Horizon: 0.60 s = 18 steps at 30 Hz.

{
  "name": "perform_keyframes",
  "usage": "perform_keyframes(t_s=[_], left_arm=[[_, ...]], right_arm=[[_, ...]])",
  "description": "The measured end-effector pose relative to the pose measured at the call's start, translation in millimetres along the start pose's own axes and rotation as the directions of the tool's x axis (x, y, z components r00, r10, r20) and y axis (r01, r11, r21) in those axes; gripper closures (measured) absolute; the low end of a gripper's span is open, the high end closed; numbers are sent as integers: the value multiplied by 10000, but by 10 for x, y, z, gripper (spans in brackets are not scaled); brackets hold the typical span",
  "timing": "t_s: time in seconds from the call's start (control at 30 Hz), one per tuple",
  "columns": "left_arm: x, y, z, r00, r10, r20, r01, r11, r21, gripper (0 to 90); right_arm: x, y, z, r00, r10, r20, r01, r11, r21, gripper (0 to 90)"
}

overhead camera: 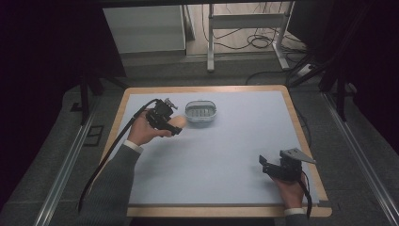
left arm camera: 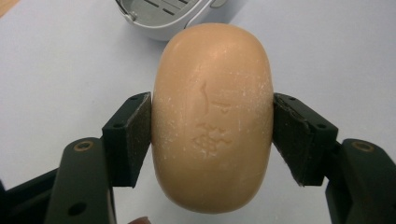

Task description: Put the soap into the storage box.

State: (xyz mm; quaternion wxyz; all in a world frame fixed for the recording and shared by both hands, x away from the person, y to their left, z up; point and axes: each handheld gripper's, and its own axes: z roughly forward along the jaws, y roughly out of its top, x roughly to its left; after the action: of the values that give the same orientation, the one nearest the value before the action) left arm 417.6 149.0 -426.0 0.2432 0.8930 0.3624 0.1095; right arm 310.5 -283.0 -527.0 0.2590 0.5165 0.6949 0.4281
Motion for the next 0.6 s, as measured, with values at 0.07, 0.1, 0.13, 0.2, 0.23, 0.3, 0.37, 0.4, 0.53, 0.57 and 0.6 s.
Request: perform_keyframes(t_s=[0.07, 0.1, 0.13, 0.2, 0.23, 0.3, 0.37, 0.4, 0.53, 0.57, 0.6], left_arm=[[8, 20, -3, 10000, -9, -19, 9, 10000, -8, 325], [14, 31, -4, 10000, 40, -21, -40, 10000, -7, 325], [16, 41, -2, 10000, -22, -42, 22, 10000, -52, 325], [28, 60, 0, 10000, 2, -27, -2, 10000, -53, 325], [31, 70, 2, 10000, -30, 17, 31, 10000, -53, 325], [39, 91, 7, 10000, -64, 52, 64, 9999, -99, 325], [48, 114, 7, 10000, -37, 26, 38, 10000, -92, 325], [49, 126, 8, 10000, -29, 15, 29, 10000, -79, 325], [58, 160, 28, 10000, -17, 57, 18, 9999, -101, 325], [53, 166, 40, 9998, -135, 145, 137, 9997, -183, 326], [60, 173, 48, 9998, -106, 149, 108, 9998, -156, 325]], right_arm=[[-1, 0, 0, 10000, 5, -5, -5, 10000, 1, 115], [-1, 0, 0, 10000, 4, -4, -4, 10000, -1, 115], [-1, 0, 0, 10000, 3, -3, -3, 10000, -1, 115], [0, 0, 0, 10000, -1, -4, 1, 10000, 2, 115], [0, 0, 0, 10000, -1, -3, 1, 10000, -1, 115], [-1, 0, 0, 10000, 5, -2, -5, 10000, -1, 115], [-1, -1, -1, 10000, 18, 2, -18, 10000, -7, 115], [-2, 0, -3, 10000, 9, -6, -9, 10000, 3, 115], [0, -1, -2, 10000, 3, 17, -3, 10000, -18, 115], [0, -1, -2, 10000, 2, 18, -2, 10000, -17, 115], [0, -1, -2, 10000, -1, 20, 1, 10000, -15, 115]])
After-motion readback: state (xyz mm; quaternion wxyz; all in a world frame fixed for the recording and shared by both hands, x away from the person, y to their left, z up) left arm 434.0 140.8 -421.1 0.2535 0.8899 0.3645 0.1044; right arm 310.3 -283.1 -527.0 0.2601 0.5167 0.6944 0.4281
